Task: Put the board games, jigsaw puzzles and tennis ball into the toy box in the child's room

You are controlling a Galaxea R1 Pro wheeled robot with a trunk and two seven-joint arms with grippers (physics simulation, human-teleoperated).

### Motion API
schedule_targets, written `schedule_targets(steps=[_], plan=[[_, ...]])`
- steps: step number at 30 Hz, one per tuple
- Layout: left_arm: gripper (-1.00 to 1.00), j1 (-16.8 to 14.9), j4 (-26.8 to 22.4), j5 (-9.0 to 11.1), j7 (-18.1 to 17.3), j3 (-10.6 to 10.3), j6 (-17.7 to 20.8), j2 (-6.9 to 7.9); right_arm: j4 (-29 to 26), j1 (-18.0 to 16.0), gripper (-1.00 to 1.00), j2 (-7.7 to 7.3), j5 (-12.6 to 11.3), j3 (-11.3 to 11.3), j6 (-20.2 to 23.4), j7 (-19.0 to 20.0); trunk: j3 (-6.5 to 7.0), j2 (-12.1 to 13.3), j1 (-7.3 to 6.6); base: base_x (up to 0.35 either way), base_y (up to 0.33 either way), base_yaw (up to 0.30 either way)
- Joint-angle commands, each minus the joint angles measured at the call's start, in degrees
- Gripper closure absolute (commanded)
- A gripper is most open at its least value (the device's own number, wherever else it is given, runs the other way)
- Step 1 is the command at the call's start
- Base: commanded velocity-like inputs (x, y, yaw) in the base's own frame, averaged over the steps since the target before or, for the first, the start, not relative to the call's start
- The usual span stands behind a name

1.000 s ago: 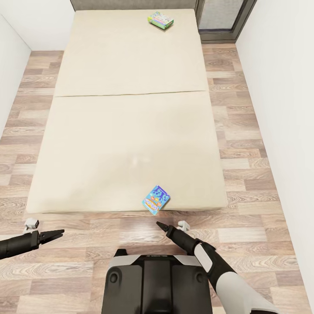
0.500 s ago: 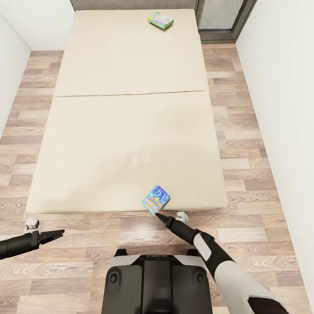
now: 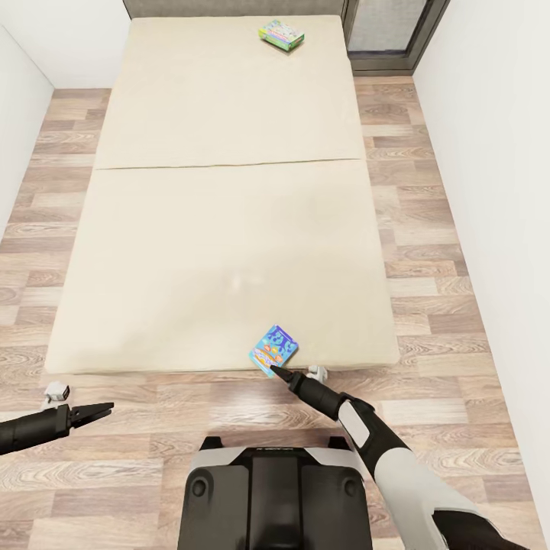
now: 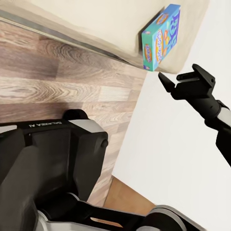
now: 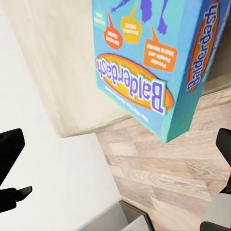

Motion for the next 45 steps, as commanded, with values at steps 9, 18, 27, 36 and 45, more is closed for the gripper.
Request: schedule_targets(steps=[9, 18, 27, 36, 45], plan=[[-1.0, -0.02, 0.0, -0.1, -0.26, 0.03, 0.6, 0.0, 0.01, -0.2, -1.0, 0.05, -0.2, -0.32, 0.57, 0.19, -0.95, -2.09, 1.12, 0.0, 0.0, 0.0], [-1.0, -0.02, 0.0, -0.1, -0.26, 0.03, 0.6, 0.0, 0.01, -0.22, -1.0, 0.05, -0.03, -0.32, 0.57, 0.2, -2.02, -4.49, 2.44, 0.0, 0.0, 0.0], [-1.0, -0.02, 0.0, -0.1, -0.26, 0.03, 0.6, 0.0, 0.04, -0.22, -1.0, 0.05, 0.16, -0.25, 0.57, 0.2, -2.38, -5.3, 2.88, 0.0, 0.0, 0.0], [-1.0, -0.02, 0.0, -0.1, -0.26, 0.03, 0.6, -0.07, 0.37, -0.2, -1.0, 0.05, 0.32, 0.02, 0.57, 0.2, -2.56, -5.7, 3.1, 0.0, 0.0, 0.0], [-1.0, -0.02, 0.0, -0.1, -0.26, 0.02, 0.6, -0.16, 0.44, -0.17, -1.0, 0.05, 0.4, 0.21, 0.61, 0.2, -4.18, -9.31, 5.08, 0.0, 0.0, 0.0]])
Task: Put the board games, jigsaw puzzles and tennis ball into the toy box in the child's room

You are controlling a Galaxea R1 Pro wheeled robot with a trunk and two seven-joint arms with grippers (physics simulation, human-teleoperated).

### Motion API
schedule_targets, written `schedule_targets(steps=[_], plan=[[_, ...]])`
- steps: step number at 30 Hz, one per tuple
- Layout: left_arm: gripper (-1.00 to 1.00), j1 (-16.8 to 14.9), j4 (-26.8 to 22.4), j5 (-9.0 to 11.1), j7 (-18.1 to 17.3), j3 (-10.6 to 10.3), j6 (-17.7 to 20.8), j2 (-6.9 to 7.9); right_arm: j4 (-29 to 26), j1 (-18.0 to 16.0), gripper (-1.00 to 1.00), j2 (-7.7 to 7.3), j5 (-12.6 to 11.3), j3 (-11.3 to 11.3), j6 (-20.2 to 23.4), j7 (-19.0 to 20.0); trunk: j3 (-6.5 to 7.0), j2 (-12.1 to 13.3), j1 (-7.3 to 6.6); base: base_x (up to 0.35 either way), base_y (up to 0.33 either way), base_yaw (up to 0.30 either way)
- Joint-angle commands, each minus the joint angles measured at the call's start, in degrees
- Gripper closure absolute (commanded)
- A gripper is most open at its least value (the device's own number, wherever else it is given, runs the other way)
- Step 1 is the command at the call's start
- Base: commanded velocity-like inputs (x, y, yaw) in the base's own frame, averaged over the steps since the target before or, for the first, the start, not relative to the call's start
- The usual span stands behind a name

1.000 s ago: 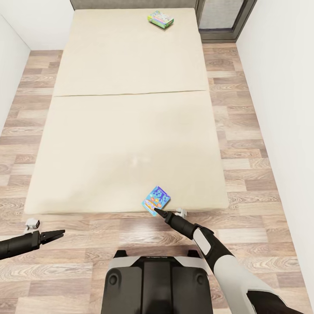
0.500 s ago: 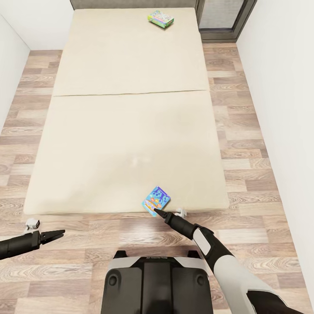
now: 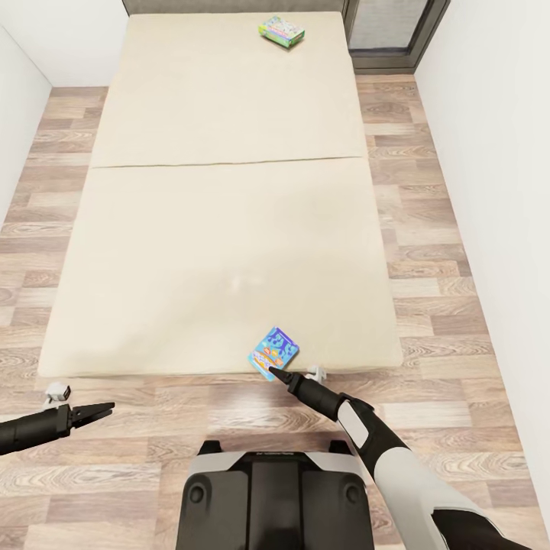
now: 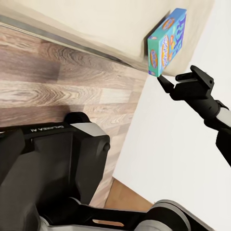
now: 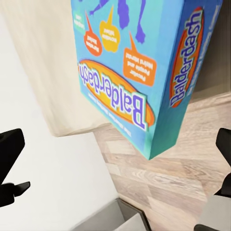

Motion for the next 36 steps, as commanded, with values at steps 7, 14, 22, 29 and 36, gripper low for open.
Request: schedule_targets(steps=[7, 14, 22, 29, 36], plan=[[-1.0, -0.01, 0.0, -0.1, -0.26, 0.02, 0.6, 0.0, 0.22, 0.02, -1.0, 0.05, -0.21, -0.24, 0.59, 0.23, -0.22, -0.46, 0.24, 0.0, 0.0, 0.0], [-1.0, -0.01, 0.0, -0.1, -0.26, 0.0, 0.6, -0.01, 0.27, 0.02, -1.0, 0.07, -0.21, -0.2, 0.63, 0.24, -0.22, -0.46, 0.24, 0.0, 0.0, 0.0], [-1.0, -0.01, 0.0, -0.1, -0.26, -0.02, 0.6, -0.01, 0.28, 0.02, -1.0, 0.23, -0.16, -0.13, 0.68, 0.09, -1.12, -2.47, 1.34, 0.0, 0.0, 0.0], [-1.0, -0.01, 0.0, -0.1, -0.26, -0.03, 0.6, -0.06, 0.3, 0.02, -1.0, 0.24, -0.12, -0.11, 1.12, -0.02, -2.37, -5.28, 2.87, 0.0, 0.0, 0.0], [-1.0, -0.01, 0.0, -0.1, -0.26, -0.03, 0.6, -0.27, 0.3, 0.02, -1.0, 0.23, -0.05, -0.11, 1.56, -0.15, -3.63, -8.08, 4.41, 0.0, 0.0, 0.0]])
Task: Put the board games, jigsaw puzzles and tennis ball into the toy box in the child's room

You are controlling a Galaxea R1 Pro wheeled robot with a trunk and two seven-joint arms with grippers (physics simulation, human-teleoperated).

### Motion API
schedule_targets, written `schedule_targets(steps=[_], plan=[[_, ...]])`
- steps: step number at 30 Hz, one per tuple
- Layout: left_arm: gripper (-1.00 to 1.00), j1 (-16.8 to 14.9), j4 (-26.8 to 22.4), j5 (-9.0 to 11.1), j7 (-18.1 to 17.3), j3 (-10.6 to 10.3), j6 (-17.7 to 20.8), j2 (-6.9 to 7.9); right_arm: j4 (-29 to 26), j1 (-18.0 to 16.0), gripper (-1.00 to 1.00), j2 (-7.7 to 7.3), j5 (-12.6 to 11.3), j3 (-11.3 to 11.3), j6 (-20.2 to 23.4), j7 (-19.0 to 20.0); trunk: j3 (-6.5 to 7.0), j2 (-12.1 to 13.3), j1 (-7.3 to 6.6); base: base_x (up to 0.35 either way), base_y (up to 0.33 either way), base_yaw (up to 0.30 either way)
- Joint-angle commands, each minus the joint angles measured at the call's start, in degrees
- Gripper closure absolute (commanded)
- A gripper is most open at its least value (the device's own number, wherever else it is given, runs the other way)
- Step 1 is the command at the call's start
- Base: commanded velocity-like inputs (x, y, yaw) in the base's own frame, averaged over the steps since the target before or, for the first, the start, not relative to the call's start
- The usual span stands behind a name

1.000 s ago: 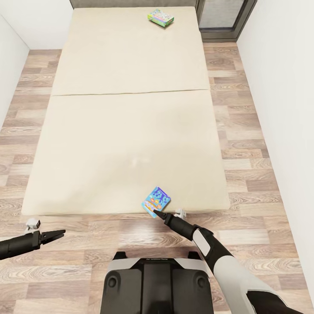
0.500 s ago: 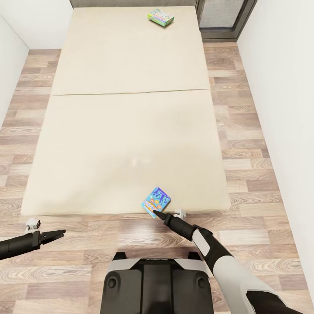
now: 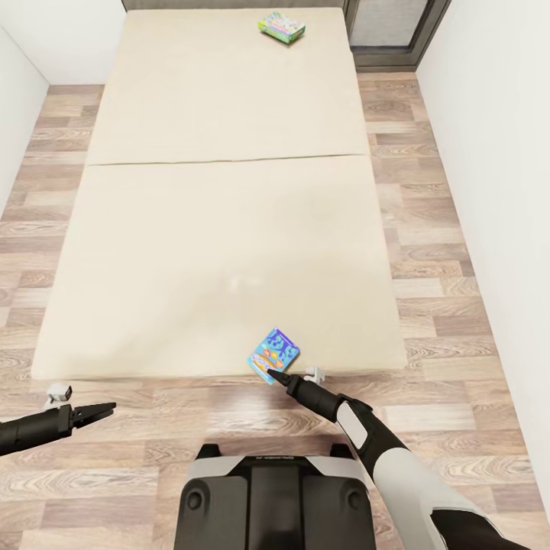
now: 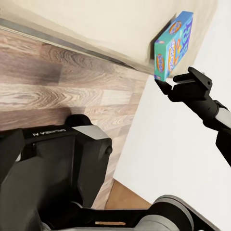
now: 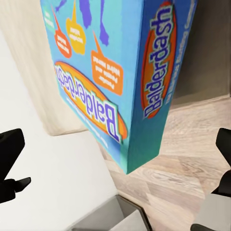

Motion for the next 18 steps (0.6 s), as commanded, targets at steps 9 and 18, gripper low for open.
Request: schedule_targets(steps=[9, 18], plan=[[-1.0, -0.02, 0.0, -0.1, -0.26, 0.04, 0.6, -0.09, 0.0, -0.02, -1.0, 0.4, -0.17, -0.37, 0.68, 0.04, -1.29, -2.86, 1.55, 0.0, 0.0, 0.0], [-1.0, -0.02, 0.0, -0.1, -0.26, 0.04, 0.6, -0.15, 0.01, -0.02, -1.0, 0.64, -0.12, -0.32, 0.72, -0.02, -1.29, -2.86, 1.55, 0.0, 0.0, 0.0]])
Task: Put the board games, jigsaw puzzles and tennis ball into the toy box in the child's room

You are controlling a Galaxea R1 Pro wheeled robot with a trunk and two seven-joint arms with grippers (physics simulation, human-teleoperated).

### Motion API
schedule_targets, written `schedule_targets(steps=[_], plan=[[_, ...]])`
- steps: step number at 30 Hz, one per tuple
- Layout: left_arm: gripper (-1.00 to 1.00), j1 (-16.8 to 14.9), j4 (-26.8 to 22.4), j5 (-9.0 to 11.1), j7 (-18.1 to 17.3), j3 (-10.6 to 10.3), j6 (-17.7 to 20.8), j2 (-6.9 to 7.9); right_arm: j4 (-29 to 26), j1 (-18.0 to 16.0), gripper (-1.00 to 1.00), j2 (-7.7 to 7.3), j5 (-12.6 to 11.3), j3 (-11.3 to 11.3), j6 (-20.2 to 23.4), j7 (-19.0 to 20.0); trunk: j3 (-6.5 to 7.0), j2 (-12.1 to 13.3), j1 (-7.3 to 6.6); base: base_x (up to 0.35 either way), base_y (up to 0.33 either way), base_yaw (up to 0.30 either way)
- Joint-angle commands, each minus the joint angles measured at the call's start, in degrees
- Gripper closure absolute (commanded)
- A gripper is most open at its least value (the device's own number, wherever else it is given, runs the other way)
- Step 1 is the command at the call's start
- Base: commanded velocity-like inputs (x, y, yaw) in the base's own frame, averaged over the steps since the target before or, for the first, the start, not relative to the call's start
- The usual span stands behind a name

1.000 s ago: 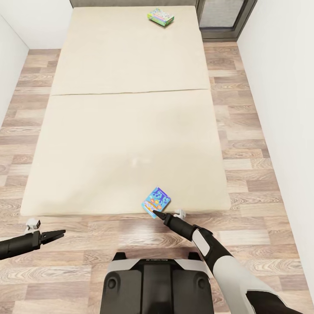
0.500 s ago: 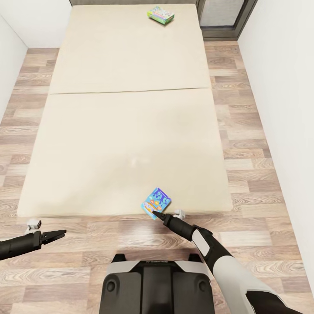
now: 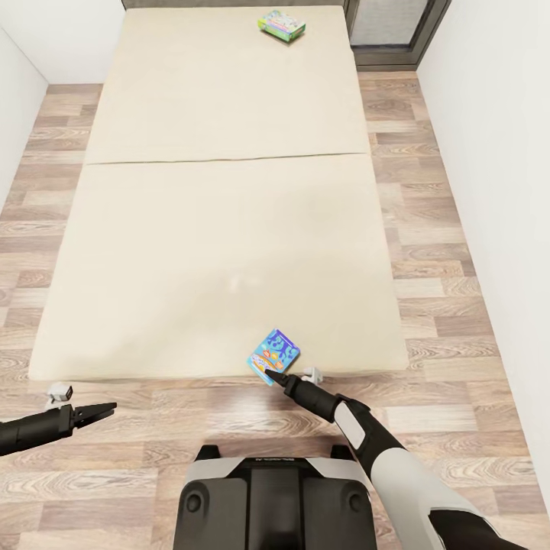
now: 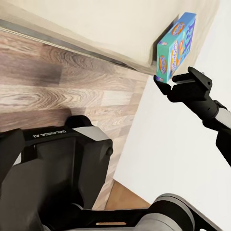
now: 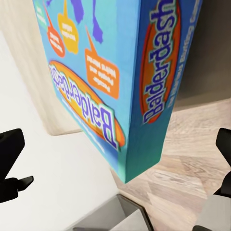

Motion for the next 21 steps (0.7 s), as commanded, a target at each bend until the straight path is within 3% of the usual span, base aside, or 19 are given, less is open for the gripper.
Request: schedule_targets(steps=[1, 21], plan=[[-1.0, -0.01, 0.0, -0.1, -0.26, 0.04, 0.61, 0.0, 0.02, -0.02, -1.0, 0.06, -0.16, -0.41, 0.55, 0.18, -0.03, -0.03, 0.01, 0.0, 0.0, 0.0], [-1.0, -0.01, 0.0, -0.1, -0.26, 0.04, 0.56, -0.01, 0.0, -0.02, -1.0, 0.08, -0.09, -0.29, 0.56, 0.17, -0.03, -0.03, 0.01, 0.0, 0.001, 0.0]])
